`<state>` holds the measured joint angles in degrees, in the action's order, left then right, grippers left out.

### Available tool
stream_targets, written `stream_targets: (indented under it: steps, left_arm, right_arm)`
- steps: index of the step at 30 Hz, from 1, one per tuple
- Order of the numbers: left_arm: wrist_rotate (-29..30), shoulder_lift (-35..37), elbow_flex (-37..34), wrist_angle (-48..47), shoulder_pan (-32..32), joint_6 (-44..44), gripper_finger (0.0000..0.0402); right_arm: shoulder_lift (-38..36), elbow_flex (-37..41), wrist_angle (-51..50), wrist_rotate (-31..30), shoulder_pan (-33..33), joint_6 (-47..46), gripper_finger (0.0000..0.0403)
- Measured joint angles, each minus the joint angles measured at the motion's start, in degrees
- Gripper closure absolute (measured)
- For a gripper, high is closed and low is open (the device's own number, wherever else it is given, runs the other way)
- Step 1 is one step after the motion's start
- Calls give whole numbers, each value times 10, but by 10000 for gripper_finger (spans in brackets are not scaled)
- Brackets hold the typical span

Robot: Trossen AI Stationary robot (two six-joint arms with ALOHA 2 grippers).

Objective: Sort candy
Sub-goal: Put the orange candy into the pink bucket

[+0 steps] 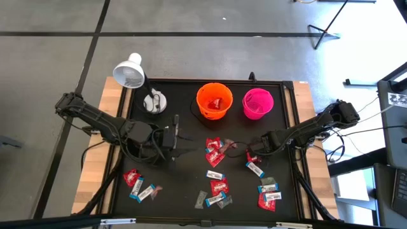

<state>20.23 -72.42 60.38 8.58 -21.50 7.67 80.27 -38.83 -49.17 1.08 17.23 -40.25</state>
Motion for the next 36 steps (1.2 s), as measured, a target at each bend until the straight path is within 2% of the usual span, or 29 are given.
stream_targets:
  steps: [8, 12, 16, 26, 30, 36]
  left_arm:
    - [-2, -3, 0, 3, -4, -16, 280]
    - [-2, -5, 0, 0, -8, -16, 280]
    - [-2, -9, 0, 6, -9, -16, 280]
    - [0, -15, 0, 18, -14, -16, 280]
    - [1, -16, 0, 18, -16, -16, 280]
    - [1, -16, 0, 18, -16, -17, 280]
  right_arm:
    - [-24, -1, -11, 10, 0, -43, 398]
    - [-49, -28, -39, -8, 1, -62, 401]
    - [-71, -80, -70, -58, 1, -66, 401]
    - [-98, -229, -94, -256, 0, -24, 402]
    - [-100, -260, -94, -296, 0, 8, 402]
    - [-109, -265, -90, -308, 0, 33, 402]
